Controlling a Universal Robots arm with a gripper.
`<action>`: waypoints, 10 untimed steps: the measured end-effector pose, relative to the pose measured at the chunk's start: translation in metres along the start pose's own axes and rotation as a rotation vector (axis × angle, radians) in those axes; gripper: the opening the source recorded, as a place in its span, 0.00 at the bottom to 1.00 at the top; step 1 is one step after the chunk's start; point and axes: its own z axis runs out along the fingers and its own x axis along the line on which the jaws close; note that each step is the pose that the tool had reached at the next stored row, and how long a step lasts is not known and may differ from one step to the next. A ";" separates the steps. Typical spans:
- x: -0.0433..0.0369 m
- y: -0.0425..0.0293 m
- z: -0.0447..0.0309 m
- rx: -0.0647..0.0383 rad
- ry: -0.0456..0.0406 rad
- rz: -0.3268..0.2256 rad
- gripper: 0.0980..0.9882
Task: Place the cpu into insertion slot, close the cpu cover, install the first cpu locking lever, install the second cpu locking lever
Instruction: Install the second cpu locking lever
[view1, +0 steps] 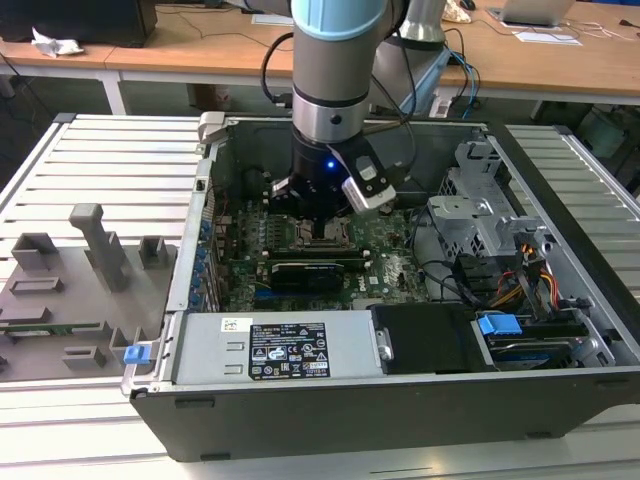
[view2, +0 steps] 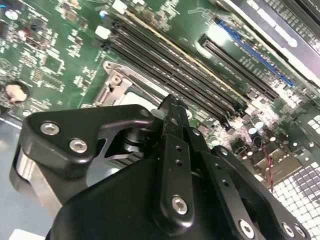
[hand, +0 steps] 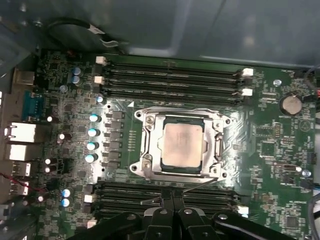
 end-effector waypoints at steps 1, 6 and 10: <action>0.0013 -0.0001 0.0018 0.000 -0.0001 0.000 0.01; 0.0044 -0.0027 0.0076 -0.030 -0.0021 0.000 0.01; 0.0069 -0.0055 0.0084 -0.033 -0.0025 0.001 0.01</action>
